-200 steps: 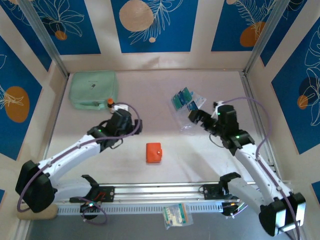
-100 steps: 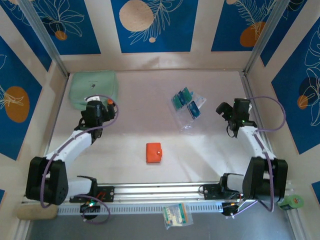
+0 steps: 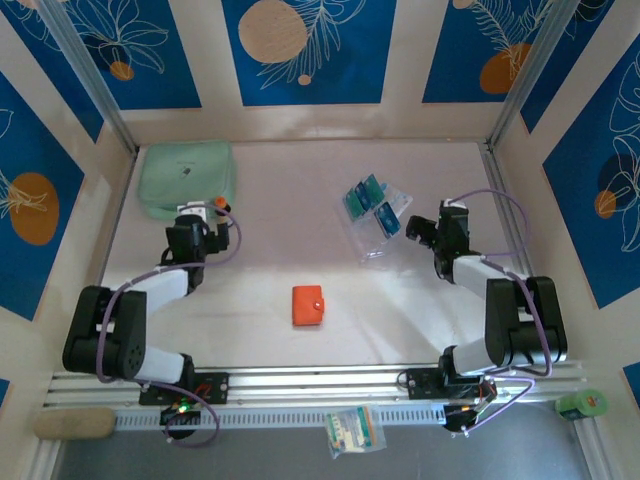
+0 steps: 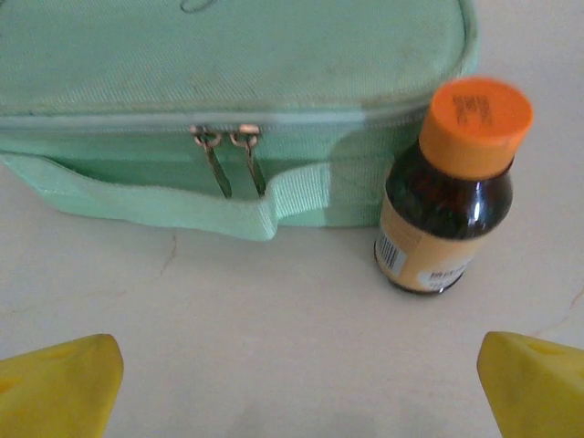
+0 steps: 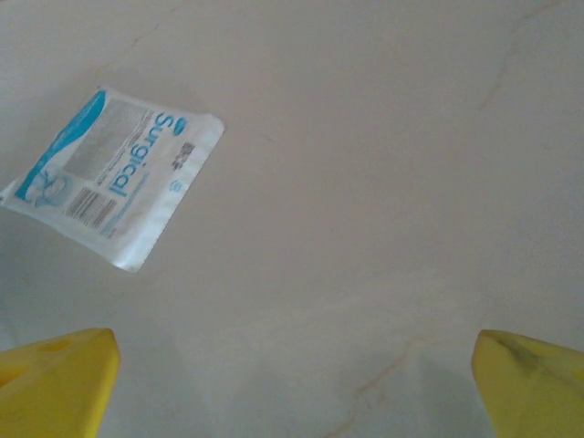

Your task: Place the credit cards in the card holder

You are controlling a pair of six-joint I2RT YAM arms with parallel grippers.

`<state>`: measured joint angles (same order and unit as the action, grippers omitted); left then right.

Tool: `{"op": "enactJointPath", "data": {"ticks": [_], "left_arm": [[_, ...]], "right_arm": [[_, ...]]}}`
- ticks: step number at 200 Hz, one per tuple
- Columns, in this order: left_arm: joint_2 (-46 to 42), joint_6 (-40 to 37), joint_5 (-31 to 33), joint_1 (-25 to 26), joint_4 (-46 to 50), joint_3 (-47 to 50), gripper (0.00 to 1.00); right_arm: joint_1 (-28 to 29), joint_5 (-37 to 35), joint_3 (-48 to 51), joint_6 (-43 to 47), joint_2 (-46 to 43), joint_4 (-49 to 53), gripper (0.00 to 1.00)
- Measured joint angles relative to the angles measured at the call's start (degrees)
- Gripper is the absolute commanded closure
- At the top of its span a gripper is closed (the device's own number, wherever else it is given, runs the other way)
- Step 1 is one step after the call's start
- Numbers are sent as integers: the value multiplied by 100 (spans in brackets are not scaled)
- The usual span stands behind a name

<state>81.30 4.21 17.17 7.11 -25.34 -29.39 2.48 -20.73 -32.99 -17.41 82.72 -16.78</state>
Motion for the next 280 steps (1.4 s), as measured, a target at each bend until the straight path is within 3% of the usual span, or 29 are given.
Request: {"op": "enactJointPath", "data": {"ticks": [44, 104, 140, 280], "left_arm": [[374, -332, -219, -111, -1008, 262, 1], [721, -629, -997, -162, -2253, 691, 1], [802, -671, -1185, -164, -2461, 774, 1], [804, -673, -1296, -240, -2614, 774, 0]], "right_arm": [[72, 17, -68, 437, 195, -365, 1], [-212, 365, 658, 638, 199, -1733, 1], [-212, 748, 949, 761, 352, -2623, 1], [-140, 916, 1023, 911, 461, -2911, 1]]}}
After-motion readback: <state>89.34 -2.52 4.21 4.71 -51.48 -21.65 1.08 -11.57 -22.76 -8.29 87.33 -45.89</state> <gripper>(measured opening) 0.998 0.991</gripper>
